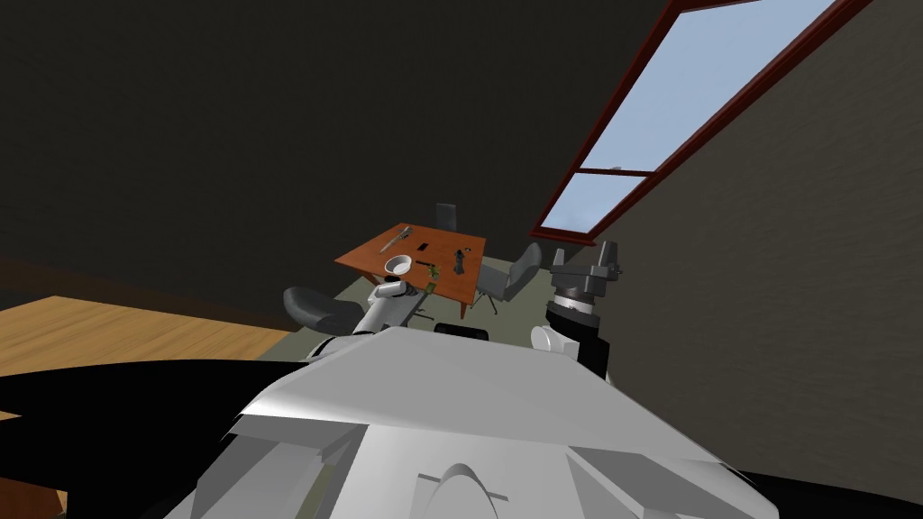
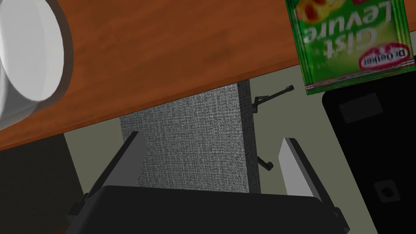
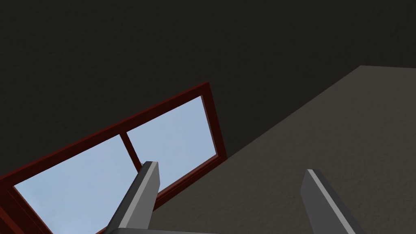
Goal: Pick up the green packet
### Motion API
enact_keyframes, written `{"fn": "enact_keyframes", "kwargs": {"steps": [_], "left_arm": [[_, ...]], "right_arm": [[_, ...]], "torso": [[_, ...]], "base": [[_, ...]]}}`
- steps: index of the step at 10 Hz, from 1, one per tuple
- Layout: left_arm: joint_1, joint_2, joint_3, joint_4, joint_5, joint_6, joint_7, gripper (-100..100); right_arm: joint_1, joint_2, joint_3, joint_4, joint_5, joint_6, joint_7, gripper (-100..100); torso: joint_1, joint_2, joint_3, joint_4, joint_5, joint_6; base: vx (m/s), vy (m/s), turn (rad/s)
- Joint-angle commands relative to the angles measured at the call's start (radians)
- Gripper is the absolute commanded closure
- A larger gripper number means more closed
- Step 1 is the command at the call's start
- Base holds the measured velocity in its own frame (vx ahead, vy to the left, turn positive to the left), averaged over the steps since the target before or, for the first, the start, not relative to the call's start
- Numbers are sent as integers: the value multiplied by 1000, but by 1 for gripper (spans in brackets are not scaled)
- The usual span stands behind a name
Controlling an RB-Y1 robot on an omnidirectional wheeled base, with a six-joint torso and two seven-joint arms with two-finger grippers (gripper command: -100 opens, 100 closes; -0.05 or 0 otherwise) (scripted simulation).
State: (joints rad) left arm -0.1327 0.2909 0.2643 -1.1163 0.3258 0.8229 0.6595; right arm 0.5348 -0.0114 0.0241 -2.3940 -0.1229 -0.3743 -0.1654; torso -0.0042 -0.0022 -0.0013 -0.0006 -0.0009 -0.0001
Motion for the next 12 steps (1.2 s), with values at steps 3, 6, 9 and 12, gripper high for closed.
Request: {"fn": "enact_keyframes", "kwargs": {"steps": [3,6,9,12], "left_arm": [[-15,-9,-10,29,-1,77,27,-100],[-48,-8,-20,87,7,148,51,-100],[-85,0,-29,147,16,223,77,-100],[-101,5,-30,170,19,239,83,-100]], "right_arm": [[0,0,0,0,0,0,0,0],[0,0,0,0,0,0,0,0],[0,0,0,0,0,0,0,0],[0,0,0,0,0,0,0,0]], "torso": [[0,0,0,0,0,0],[1,0,0,0,0,0],[0,-1,-1,0,0,0],[2,-1,-1,0,0,0]], "base": [[29,-47,-3],[31,-40,-4],[55,-55,-7],[45,-26,-12]]}}
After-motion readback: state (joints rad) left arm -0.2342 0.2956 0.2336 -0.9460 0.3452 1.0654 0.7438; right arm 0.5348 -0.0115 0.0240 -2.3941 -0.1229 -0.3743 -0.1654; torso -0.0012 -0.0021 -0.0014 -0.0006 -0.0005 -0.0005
